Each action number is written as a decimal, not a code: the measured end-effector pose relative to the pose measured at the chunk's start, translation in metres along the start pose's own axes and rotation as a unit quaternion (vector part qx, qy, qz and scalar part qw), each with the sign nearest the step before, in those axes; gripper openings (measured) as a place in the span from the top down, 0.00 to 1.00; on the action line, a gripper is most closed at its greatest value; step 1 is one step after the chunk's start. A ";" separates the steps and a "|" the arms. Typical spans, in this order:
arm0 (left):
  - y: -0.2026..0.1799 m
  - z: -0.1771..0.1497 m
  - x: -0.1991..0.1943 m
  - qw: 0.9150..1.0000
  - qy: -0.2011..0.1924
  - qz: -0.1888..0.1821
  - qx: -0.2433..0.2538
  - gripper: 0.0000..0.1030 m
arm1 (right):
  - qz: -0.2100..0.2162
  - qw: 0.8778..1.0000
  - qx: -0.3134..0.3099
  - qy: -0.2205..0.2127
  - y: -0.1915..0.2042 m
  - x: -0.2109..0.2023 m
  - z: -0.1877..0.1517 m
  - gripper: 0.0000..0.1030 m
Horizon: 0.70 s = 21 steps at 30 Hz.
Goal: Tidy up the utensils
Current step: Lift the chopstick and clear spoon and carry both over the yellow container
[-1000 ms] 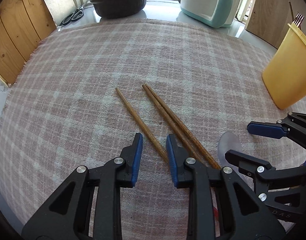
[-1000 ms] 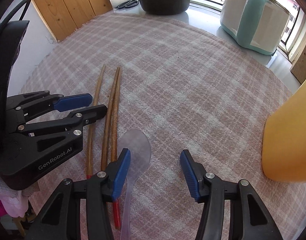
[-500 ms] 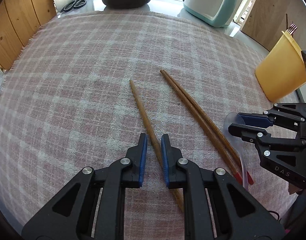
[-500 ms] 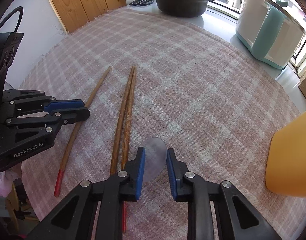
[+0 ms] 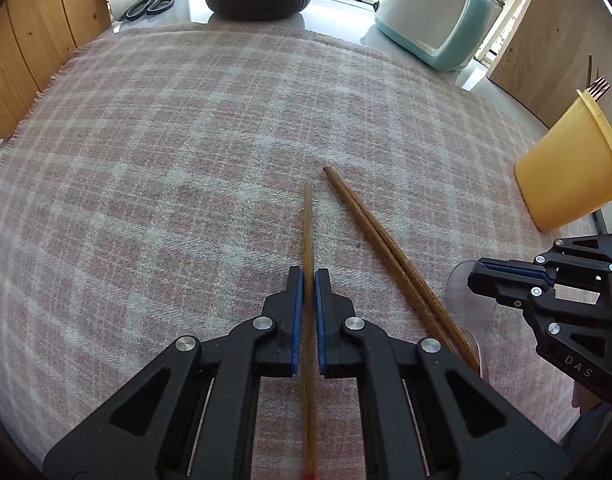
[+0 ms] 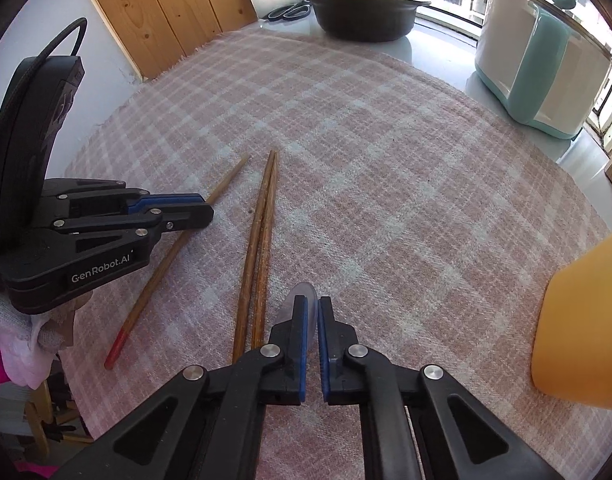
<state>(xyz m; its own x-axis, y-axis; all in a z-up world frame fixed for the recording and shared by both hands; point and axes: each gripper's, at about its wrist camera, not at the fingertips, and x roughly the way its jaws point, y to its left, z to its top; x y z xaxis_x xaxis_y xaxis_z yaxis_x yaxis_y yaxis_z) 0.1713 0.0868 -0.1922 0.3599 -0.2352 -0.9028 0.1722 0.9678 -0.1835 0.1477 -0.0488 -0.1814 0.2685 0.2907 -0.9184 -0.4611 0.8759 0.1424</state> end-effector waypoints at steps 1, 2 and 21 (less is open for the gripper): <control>0.001 -0.001 -0.002 1.000 -0.001 -0.004 -0.005 0.97 | 0.001 1.000 0.001 -0.001 0.000 -0.001 0.000 0.99; 0.001 -0.002 -0.004 1.000 -0.003 -0.010 -0.011 0.97 | 0.001 1.000 0.002 -0.003 -0.001 -0.003 0.000 1.00; -0.029 -0.009 -0.046 0.997 -0.044 -0.059 -0.025 0.97 | 0.004 0.999 0.006 -0.039 -0.014 -0.044 -0.010 1.00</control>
<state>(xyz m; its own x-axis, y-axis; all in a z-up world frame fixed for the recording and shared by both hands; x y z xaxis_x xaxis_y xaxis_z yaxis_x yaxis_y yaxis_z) 0.1418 0.0708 -0.1484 0.4193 -0.3530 -0.8364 0.1733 0.9355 -0.3079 0.1339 -0.0780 -0.1462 0.3310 0.3261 -0.8855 -0.4528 0.8782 0.1542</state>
